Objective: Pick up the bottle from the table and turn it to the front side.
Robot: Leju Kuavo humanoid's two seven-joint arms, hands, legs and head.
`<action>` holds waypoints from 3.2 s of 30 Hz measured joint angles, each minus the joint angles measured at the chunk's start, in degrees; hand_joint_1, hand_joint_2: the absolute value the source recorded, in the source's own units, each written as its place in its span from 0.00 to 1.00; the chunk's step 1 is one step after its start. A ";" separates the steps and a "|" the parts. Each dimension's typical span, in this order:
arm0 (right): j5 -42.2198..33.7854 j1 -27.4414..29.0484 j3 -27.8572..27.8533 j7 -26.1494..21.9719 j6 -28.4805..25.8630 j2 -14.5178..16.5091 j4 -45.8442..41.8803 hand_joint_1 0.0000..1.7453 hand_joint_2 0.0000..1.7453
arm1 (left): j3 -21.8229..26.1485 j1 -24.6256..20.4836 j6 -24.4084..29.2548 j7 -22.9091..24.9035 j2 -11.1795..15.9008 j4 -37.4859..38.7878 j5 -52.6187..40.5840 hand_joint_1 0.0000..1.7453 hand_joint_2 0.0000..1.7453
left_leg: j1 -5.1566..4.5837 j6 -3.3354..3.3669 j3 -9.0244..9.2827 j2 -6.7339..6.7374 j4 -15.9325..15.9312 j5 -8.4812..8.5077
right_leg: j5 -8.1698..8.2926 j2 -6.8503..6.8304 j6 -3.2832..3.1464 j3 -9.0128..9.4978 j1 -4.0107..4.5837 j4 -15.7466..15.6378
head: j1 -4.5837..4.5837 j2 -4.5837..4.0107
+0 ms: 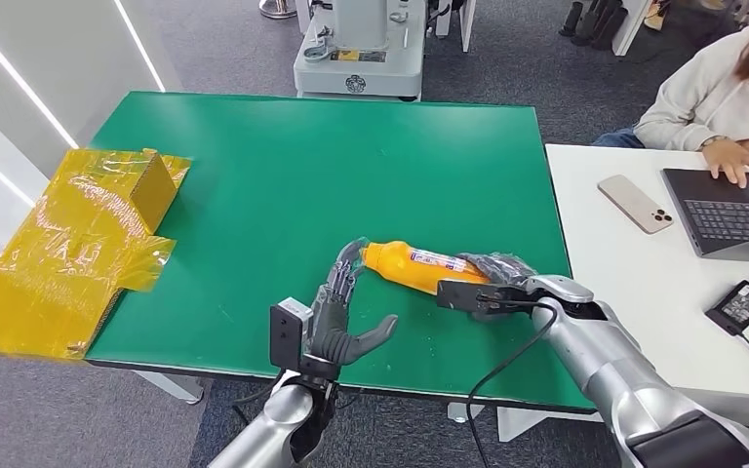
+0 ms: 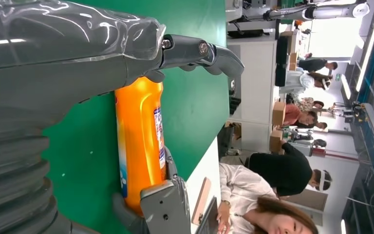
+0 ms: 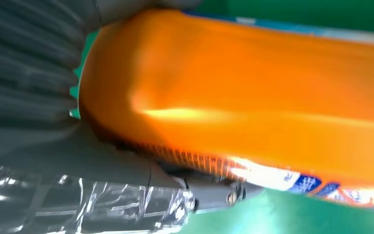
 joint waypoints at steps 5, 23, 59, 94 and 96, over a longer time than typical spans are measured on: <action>-0.61 0.93 0.02 -0.95 -2.44 -0.04 -0.52 1.00 1.00 | 0.58 0.44 -0.06 -0.03 0.25 -0.03 0.09 0.00 1.00 | 0.00 0.00 0.04 0.01 0.00 0.00 | 0.00 0.02 0.00 0.03 0.00 0.00 | 0.00 0.00; -21.34 22.52 -11.52 -15.85 -15.17 1.78 -17.17 1.00 1.00 | 1.01 3.52 0.57 -0.90 1.14 -2.02 -0.01 0.00 1.00 | 0.04 -0.01 -0.12 -0.26 -0.06 -0.13 | -0.19 -0.26 -0.01 -0.01 0.06 -0.01 | -0.01 0.00; -19.07 24.57 -20.22 -18.42 -20.03 12.29 -29.17 1.00 1.00 | 3.64 -19.44 -27.50 13.23 -1.08 4.97 15.46 0.00 1.00 | 0.04 -0.11 -0.16 -0.21 -0.05 0.18 | 0.04 -0.21 -0.09 -0.13 0.06 0.07 | -0.01 0.00; -19.91 22.34 -18.30 -16.83 -22.27 12.18 -20.54 0.87 1.00 | 1.32 -24.89 -24.38 13.53 -2.38 16.38 10.13 1.00 1.00 | 0.03 -0.10 -0.17 -0.18 -0.05 0.15 | 0.03 -0.14 -0.08 -0.16 0.05 0.04 | 0.00 0.00; -19.80 22.38 -18.32 -16.83 -22.28 12.18 -20.58 0.81 1.00 | 1.32 -25.06 -24.65 13.38 -2.38 16.67 10.31 1.00 1.00 | 0.03 -0.10 -0.17 -0.18 -0.05 0.15 | 0.03 -0.14 -0.08 -0.16 0.05 0.04 | 0.00 0.00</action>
